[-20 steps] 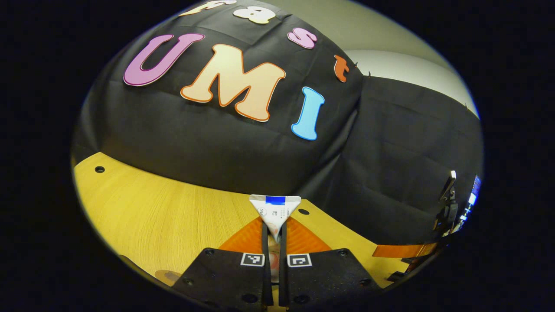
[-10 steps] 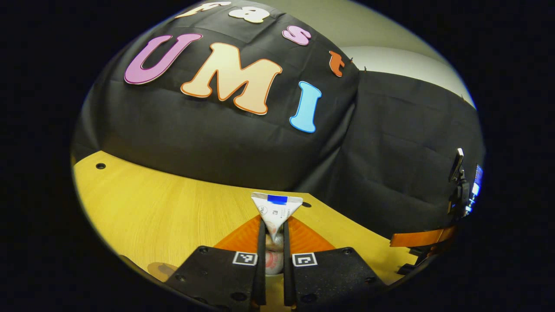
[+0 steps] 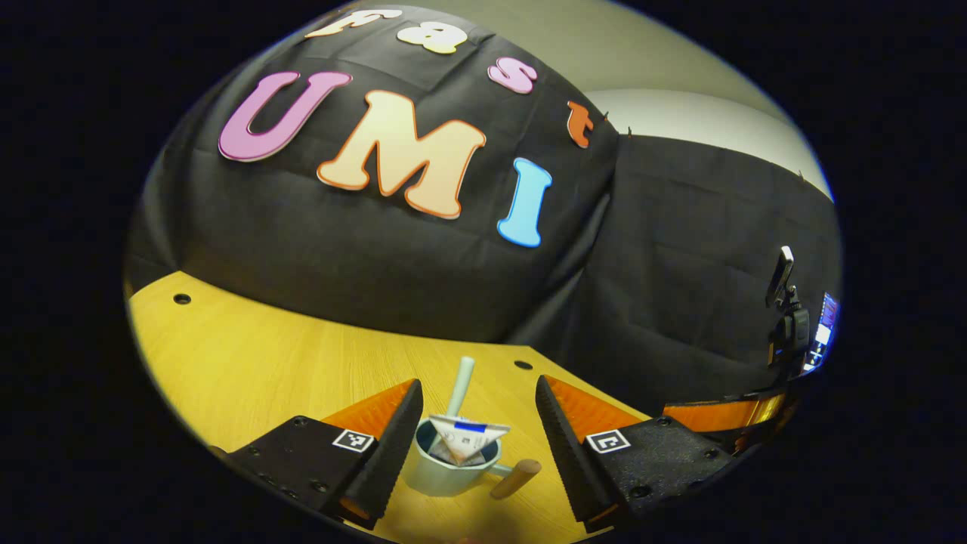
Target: Put the toothbrush and toothpaste on the desktop into the cup, then pick up the cup and place it on the coaster on the desktop.
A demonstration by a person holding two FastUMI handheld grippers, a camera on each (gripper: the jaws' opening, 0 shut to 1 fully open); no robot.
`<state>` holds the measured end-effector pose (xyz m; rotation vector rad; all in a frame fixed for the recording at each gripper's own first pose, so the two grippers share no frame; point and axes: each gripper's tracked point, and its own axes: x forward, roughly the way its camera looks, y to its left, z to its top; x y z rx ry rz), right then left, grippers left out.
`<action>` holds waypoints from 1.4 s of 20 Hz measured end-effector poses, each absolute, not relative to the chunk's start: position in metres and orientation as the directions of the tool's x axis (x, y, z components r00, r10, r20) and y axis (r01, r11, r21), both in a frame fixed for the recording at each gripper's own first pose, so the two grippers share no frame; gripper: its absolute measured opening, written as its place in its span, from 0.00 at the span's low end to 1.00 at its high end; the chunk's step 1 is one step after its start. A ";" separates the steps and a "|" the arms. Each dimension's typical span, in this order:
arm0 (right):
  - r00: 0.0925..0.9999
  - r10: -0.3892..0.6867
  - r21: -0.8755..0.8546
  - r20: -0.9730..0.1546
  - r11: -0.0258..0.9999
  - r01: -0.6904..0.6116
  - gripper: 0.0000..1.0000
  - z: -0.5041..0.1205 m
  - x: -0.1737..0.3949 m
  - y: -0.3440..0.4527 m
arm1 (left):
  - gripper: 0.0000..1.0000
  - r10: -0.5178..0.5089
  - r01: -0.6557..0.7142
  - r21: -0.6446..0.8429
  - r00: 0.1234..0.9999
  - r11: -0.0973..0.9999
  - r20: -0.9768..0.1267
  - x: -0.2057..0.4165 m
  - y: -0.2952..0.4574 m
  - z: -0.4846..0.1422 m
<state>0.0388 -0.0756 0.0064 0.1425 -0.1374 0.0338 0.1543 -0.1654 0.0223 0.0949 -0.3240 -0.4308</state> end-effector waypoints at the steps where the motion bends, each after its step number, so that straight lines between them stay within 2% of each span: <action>1: 0.991 0.043 0.114 0.125 0.992 -0.057 0.97 0.008 0.037 -0.067 | 0.87 -0.407 0.375 0.161 0.864 0.913 0.296 0.150 -0.157 0.031; 5: 0.992 0.096 -0.059 0.076 0.994 -0.092 0.98 0.016 0.039 -0.038 | 0.91 -0.319 0.277 0.170 0.894 0.946 0.316 0.131 -0.113 0.057; 6: 0.992 0.112 -0.088 0.060 0.990 -0.107 0.94 0.018 0.044 -0.027 | 0.91 -0.293 0.251 0.167 0.902 0.953 0.317 0.126 -0.099 0.060; 7: 0.990 0.136 -0.103 0.043 0.986 -0.131 0.98 0.018 0.049 -0.017 | 0.91 -0.262 0.220 0.164 0.912 0.962 0.316 0.119 -0.085 0.062; 11: 0.977 0.210 -0.158 -0.030 0.964 -0.212 0.98 0.016 0.074 0.013 | 0.92 -0.138 0.102 0.134 0.946 0.986 0.293 0.092 -0.029 0.057; 14: 0.964 0.236 -0.181 -0.125 0.950 -0.256 0.98 0.004 0.099 0.026 | 0.92 -0.056 0.026 0.115 0.962 0.993 0.268 0.071 0.001 0.048; 18: 0.936 0.214 -0.257 -0.279 0.923 -0.287 0.99 -0.014 0.128 0.031 | 0.92 0.054 -0.080 0.095 0.967 0.992 0.247 0.049 0.033 0.040; 22: 0.891 0.148 -0.366 -0.428 0.873 -0.321 0.99 -0.031 0.148 0.025 | 0.93 0.137 -0.150 0.038 0.962 0.988 0.234 0.033 0.050 0.029; 23: 0.878 0.130 -0.380 -0.460 0.865 -0.327 0.94 -0.038 0.153 0.025 | 0.93 0.155 -0.166 0.029 0.961 0.986 0.227 0.031 0.054 0.026; 24: 0.865 0.113 -0.390 -0.489 0.859 -0.333 0.99 -0.044 0.159 0.023 | 0.92 0.172 -0.181 0.022 0.960 0.983 0.219 0.029 0.058 0.021; 25: 0.851 0.100 -0.394 -0.516 0.854 -0.339 0.94 -0.049 0.163 0.023 | 0.92 0.188 -0.196 0.016 0.959 0.981 0.213 0.027 0.061 0.018; 26: 0.836 0.089 -0.393 -0.542 0.852 -0.346 0.94 -0.054 0.167 0.022 | 0.92 0.202 -0.209 0.009 0.957 0.978 0.207 0.026 0.064 0.016; 27: 0.820 0.079 -0.390 -0.567 0.851 -0.352 0.99 -0.060 0.171 0.021 | 0.93 0.218 -0.223 0.000 0.955 0.975 0.201 0.025 0.068 0.014; 28: 0.806 0.064 -0.393 -0.589 0.849 -0.354 0.98 -0.065 0.174 0.019 | 0.93 0.230 -0.233 -0.008 0.952 0.972 0.200 0.024 0.070 0.012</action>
